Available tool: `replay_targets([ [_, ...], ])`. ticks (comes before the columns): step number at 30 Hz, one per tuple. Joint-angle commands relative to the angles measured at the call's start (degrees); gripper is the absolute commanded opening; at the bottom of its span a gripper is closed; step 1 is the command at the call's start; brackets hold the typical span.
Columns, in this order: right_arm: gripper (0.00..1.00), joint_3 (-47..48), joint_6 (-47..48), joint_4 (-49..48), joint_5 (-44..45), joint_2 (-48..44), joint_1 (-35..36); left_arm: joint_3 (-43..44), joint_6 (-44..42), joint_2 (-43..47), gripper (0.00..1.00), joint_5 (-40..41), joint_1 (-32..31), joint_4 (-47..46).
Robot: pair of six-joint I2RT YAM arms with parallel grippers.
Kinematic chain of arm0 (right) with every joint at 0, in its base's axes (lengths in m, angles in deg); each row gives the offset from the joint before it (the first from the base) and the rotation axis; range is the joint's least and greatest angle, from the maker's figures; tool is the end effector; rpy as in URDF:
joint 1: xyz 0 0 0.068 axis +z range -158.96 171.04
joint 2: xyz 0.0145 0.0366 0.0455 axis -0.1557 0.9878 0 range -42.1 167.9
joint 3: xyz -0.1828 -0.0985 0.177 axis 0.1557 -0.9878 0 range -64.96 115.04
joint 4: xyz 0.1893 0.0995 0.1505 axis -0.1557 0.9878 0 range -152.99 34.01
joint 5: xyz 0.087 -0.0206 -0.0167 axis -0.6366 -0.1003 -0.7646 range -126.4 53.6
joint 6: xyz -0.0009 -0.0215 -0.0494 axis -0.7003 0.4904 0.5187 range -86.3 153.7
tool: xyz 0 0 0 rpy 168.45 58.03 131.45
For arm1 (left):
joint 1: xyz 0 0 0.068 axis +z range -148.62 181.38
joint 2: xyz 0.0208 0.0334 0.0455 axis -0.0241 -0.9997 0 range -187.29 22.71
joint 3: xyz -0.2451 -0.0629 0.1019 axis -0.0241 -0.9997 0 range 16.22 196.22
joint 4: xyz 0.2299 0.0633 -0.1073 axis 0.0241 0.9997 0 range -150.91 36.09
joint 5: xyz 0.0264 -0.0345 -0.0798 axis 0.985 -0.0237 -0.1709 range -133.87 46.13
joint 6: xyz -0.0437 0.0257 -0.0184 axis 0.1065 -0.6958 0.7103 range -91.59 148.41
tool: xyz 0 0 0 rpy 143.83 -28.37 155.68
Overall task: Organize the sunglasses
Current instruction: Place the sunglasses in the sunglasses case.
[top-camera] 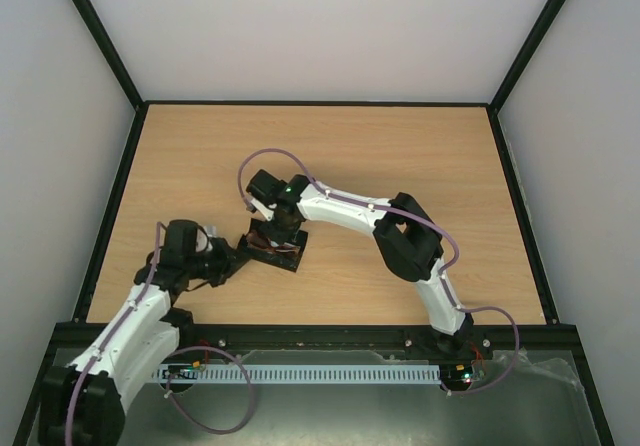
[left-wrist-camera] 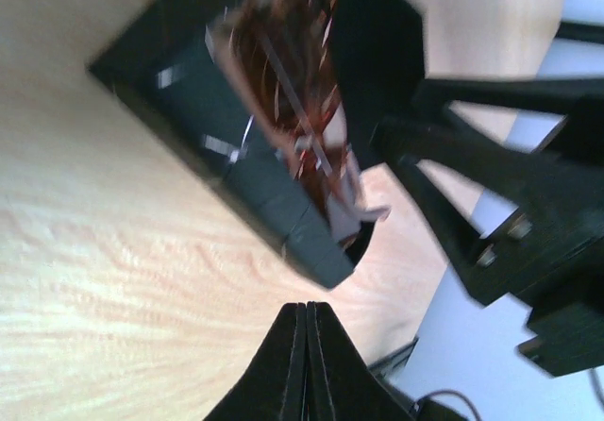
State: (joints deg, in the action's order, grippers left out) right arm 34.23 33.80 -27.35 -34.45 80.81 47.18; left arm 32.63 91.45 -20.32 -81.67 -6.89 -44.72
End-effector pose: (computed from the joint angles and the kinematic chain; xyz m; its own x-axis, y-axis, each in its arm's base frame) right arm 0.2617 0.3878 0.1973 -0.4780 -0.7154 -0.5096 -0.8210 0.5701 -0.0303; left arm 0.1431 -0.0428 0.1681 -0.8028 -0.5950 0.0387 -0.3462 0.4122 -0.8427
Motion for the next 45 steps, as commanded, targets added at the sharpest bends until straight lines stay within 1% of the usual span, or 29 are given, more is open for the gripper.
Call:
replay_targets([
  [1, 0.36, -1.20, -1.06, 0.90, 1.29, 1.33, -0.27, -3.02, 7.59, 1.53, 0.02, 3.11, -6.58, -1.99],
  [4, 0.36, -1.44, -1.36, 0.95, 0.87, 1.41, -0.37, -3.69, 7.71, 1.87, 0.02, 4.96, -8.68, -1.30],
  [9, 0.36, -1.46, -1.61, 1.11, 1.52, 1.74, -0.28, -6.14, 7.66, 0.06, 0.02, 6.15, -8.89, -3.30],
  [12, 0.35, -1.51, -1.89, 1.18, 1.90, 1.75, -0.22, -6.23, 6.50, -4.15, 0.02, 6.98, -8.88, -6.61],
  [14, 0.31, -1.43, -2.07, 1.21, 1.81, 1.79, 0.07, -5.79, 5.36, -8.43, 0.02, 7.56, -8.94, -8.75],
  [17, 0.30, -1.46, -2.12, 1.36, 2.22, 1.77, 0.67, -4.09, 3.57, -15.57, 0.02, 7.31, -8.75, -11.46],
  [20, 0.30, -1.63, -2.30, 1.49, 2.26, 1.72, 1.18, -2.03, 1.96, -18.24, 0.02, 8.38, -8.37, -11.88],
  [25, 0.30, -1.58, -2.77, 1.58, 2.35, 1.82, 2.40, -0.25, -0.41, -19.97, 0.02, 7.62, -5.29, -11.56],
  [29, 0.30, -1.29, -3.38, 1.48, 1.60, 2.23, 3.28, 0.60, -1.01, -20.12, 0.02, 7.48, -4.37, -11.44],
  [45, 0.30, -0.63, -5.48, 1.21, -3.48, 2.82, 4.92, 1.26, -0.58, -20.34, 0.02, 7.13, -4.30, -12.93],
])
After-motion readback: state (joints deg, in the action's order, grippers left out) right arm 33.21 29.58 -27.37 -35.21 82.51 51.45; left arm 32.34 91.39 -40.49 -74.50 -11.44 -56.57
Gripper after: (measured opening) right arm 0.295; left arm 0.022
